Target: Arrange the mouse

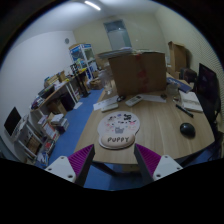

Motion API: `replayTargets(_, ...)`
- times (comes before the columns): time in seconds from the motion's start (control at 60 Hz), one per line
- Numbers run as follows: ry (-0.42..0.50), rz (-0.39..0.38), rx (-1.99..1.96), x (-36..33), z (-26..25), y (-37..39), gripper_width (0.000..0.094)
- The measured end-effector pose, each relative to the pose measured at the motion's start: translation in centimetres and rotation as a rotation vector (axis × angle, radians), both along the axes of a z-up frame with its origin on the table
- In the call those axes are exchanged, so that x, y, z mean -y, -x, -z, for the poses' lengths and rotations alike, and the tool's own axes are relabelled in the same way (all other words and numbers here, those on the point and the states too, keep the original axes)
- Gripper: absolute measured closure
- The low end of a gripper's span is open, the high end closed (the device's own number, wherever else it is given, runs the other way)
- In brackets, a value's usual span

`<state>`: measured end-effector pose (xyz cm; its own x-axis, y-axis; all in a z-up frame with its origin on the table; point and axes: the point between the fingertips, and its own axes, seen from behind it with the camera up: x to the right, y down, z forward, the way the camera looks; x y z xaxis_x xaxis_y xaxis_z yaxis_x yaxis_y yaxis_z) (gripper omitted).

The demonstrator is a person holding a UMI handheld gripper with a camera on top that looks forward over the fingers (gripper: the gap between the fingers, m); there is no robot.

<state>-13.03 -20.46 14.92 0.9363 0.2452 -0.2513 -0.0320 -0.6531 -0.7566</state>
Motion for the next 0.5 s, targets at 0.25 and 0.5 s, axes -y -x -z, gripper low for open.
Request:
replayTargets(0.25,-0.036,0.084,0.017,-1.5,0.0,-4.1,0.0120)
replayTargets(0.5,-0.020,0.219,0.111,-3.5,5.6,-18.3,0.0133)
